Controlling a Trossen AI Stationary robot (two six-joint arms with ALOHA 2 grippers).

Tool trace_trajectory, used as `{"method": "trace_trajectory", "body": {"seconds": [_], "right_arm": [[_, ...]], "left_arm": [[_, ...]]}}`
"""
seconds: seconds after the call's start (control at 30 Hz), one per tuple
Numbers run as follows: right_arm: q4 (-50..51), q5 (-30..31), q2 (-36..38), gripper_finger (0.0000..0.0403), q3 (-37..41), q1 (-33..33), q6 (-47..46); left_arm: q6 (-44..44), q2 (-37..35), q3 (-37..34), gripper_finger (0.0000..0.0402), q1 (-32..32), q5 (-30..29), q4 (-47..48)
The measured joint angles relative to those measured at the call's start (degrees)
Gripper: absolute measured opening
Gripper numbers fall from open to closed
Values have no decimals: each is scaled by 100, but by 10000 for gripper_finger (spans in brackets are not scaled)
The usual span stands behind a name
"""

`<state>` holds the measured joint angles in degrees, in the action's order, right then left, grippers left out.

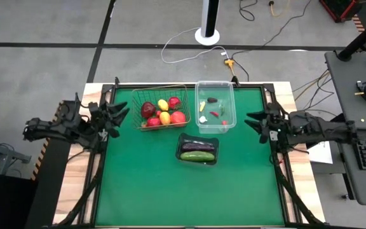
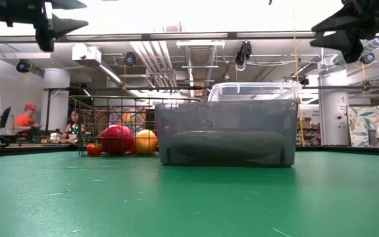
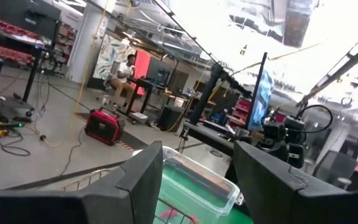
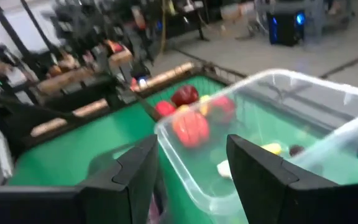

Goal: Sort produce into baskets
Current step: Return to Home Position

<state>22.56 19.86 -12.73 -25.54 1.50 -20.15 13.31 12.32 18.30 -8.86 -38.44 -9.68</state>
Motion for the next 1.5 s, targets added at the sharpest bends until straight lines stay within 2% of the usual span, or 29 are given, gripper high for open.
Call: {"method": "trace_trajectory", "body": {"seconds": [0.3, 0.43, 0.63, 0.73, 0.83, 0.93, 1.03, 1.23, 1.5], "right_arm": [[-362, -83, 1193, 185, 574, 0, 394], [-805, -175, 1225, 185, 979, 0, 524], [-3000, -807, 1215, 185, 2014, 0, 1071], [-3746, -832, 1269, 185, 2493, 0, 1272], [-3598, -736, 1164, 185, 2479, -2, 1376], [-3558, -566, 1096, 185, 2481, -2, 1517], [-3242, -534, 1071, 185, 2481, -2, 1453], [-2612, -530, 1069, 185, 2481, -2, 1268], [-2538, -534, 1071, 185, 2479, -2, 1268]], "left_arm": [[79, -910, -802, 180, -2, -10, -190], [181, -1239, -1098, 180, 6, -19, -202], [541, -1218, -1630, 180, 15, -250, -535], [759, -1225, -1760, 180, 23, -280, -329], [821, -1179, -1770, 180, 24, -641, 103], [829, -1173, -1770, 180, 24, -1325, 441], [820, -1161, -1770, 180, 24, -1767, 479], [823, -1142, -1755, 180, 24, -1761, 475], [823, -1113, -1706, 180, 24, -1759, 466]]}}
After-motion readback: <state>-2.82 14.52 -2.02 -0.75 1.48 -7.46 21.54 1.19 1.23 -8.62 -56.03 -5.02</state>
